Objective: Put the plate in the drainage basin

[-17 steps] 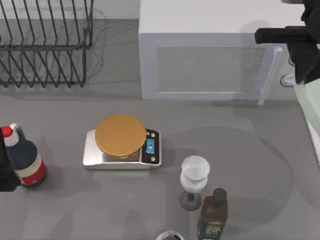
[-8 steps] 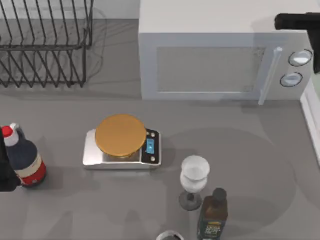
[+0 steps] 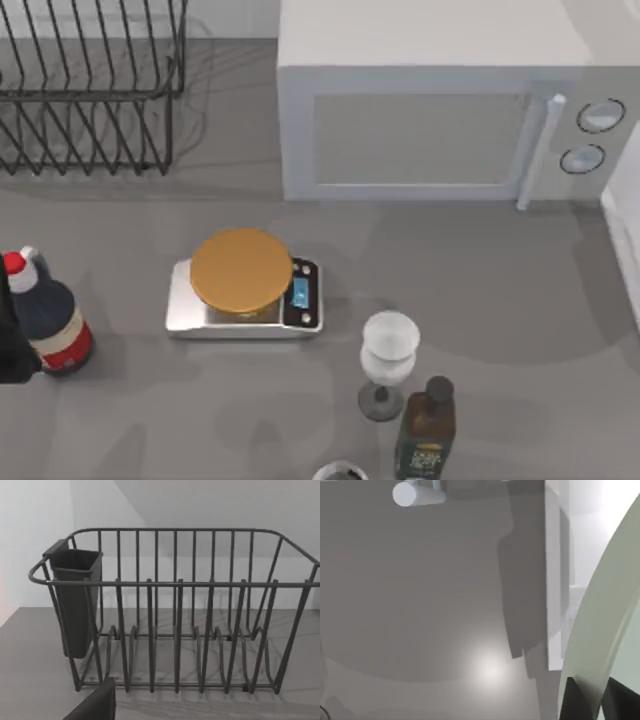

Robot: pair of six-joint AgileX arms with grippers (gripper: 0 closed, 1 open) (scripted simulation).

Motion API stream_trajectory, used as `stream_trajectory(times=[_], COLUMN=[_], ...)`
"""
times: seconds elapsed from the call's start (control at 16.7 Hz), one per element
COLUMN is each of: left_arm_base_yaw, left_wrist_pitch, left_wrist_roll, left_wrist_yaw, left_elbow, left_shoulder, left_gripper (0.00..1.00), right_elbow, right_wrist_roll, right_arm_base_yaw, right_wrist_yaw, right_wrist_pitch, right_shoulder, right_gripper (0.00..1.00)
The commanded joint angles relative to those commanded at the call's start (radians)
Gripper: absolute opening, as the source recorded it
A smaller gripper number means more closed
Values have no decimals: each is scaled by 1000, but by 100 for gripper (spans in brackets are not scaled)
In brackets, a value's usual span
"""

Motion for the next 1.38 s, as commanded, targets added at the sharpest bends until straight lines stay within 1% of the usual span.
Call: stream_trajectory(times=[0.3, 0.6, 0.78, 1.08, 1.38], left_arm_base_yaw=[0, 0, 0, 0, 0], left_wrist_pitch=[0, 0, 0, 0, 0], left_wrist_roll=[0, 0, 0, 0, 0], left_wrist_yaw=[0, 0, 0, 0, 0], left_elbow=[0, 0, 0, 0, 0], left_shoulder=[0, 0, 0, 0, 0], left_gripper=[100, 100, 100, 100, 100], right_elbow=[281, 489, 547, 551, 551], right_wrist_roll=[-134, -241, -271, -273, -273], right_arm_base_yaw=[-132, -194, -207, -207, -207], right_wrist_yaw=[0, -14, -20, -20, -20], right_wrist_pitch=[-22, -36, -40, -40, -40], right_shoulder=[287, 545, 623, 629, 629], right_gripper=[0, 0, 0, 0, 38])
